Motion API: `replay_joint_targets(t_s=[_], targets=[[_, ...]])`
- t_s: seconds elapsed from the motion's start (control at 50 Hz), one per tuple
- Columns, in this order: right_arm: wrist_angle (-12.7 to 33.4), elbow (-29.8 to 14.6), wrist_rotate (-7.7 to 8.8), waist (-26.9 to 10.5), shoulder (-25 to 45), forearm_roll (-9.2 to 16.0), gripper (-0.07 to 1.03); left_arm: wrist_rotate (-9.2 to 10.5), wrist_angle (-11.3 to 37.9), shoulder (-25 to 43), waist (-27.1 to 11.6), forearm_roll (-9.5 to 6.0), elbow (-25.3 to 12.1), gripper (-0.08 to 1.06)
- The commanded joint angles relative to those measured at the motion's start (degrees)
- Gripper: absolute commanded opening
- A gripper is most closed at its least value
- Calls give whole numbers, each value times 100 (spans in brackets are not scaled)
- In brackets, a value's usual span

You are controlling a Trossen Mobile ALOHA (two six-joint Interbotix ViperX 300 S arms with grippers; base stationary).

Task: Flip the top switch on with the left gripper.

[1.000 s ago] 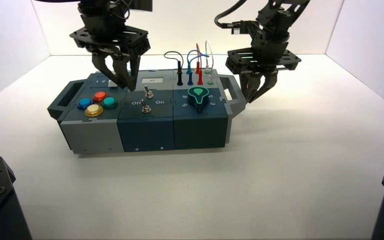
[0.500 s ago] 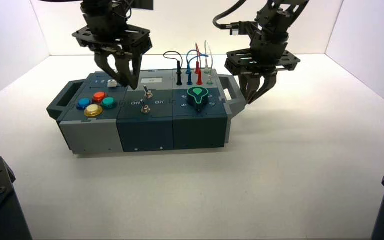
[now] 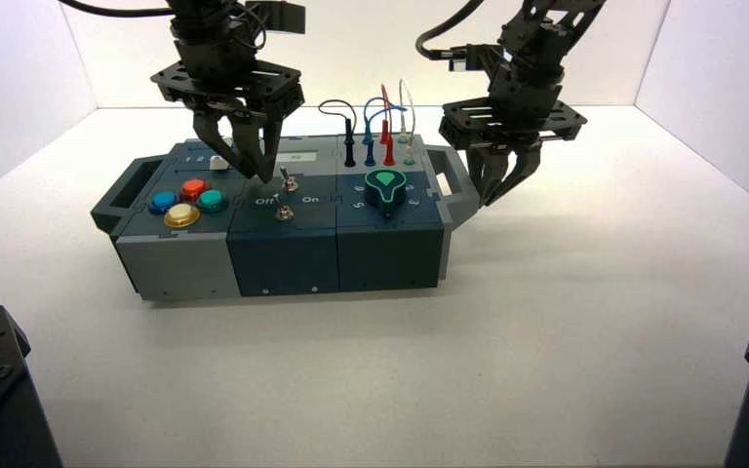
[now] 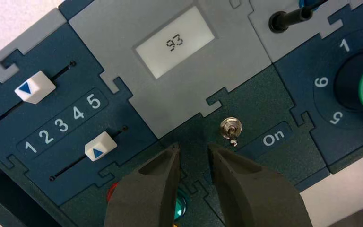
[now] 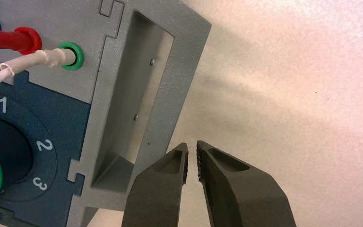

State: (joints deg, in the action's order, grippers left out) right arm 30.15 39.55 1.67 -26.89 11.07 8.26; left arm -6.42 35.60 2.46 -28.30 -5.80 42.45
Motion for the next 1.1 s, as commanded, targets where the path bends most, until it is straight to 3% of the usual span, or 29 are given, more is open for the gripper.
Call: replay_joint_targets(t_s=[0.02,0.78,1.1], targets=[[-18,-53,0,-211,-88,70,12,26,-18,-79,-114,-9,-141,34],[0,-62,9,-220,-123,79,12,167,18,62,-510,-18,-246,34],[0,-88,0,-220,-123,79,12,229,62,123,-888,-70,-308,33]])
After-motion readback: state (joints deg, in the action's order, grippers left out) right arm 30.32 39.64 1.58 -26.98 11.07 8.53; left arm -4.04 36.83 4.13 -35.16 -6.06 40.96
